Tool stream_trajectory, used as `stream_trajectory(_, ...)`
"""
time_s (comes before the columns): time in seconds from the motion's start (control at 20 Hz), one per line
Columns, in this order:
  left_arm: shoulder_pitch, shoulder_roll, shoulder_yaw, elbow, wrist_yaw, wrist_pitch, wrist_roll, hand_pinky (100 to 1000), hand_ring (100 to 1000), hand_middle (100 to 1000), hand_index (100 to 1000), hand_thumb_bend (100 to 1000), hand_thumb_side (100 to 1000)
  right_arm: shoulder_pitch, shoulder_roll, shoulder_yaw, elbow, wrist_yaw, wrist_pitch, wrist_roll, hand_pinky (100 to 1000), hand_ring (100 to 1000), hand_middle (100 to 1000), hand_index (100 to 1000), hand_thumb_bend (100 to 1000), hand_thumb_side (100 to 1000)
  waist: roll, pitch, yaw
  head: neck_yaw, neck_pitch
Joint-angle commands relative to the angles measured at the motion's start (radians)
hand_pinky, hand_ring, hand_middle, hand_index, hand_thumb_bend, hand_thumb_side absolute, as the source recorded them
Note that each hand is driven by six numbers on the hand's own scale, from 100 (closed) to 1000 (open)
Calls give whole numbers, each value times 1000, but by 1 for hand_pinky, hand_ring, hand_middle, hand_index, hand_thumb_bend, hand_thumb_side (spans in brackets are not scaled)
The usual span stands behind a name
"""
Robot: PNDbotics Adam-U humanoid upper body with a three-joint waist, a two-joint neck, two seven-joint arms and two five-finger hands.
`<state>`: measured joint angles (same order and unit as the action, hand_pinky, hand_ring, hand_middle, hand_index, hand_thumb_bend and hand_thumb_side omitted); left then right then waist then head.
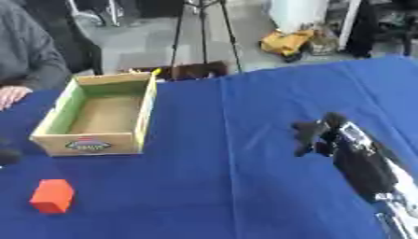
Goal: Pick up objects on the table and place them in the box.
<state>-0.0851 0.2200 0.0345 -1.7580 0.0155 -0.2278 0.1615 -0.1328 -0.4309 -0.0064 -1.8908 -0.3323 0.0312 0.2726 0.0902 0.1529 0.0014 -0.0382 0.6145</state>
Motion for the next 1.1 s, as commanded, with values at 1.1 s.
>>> stream_trajectory(1.1,-93,236,9,11,-328,102,-337,697,650,699,837,152,664,-6,-28,-13,5,-4,-6,-4,593,885,570,542,100,905,-2,-24,-1,-9,-1)
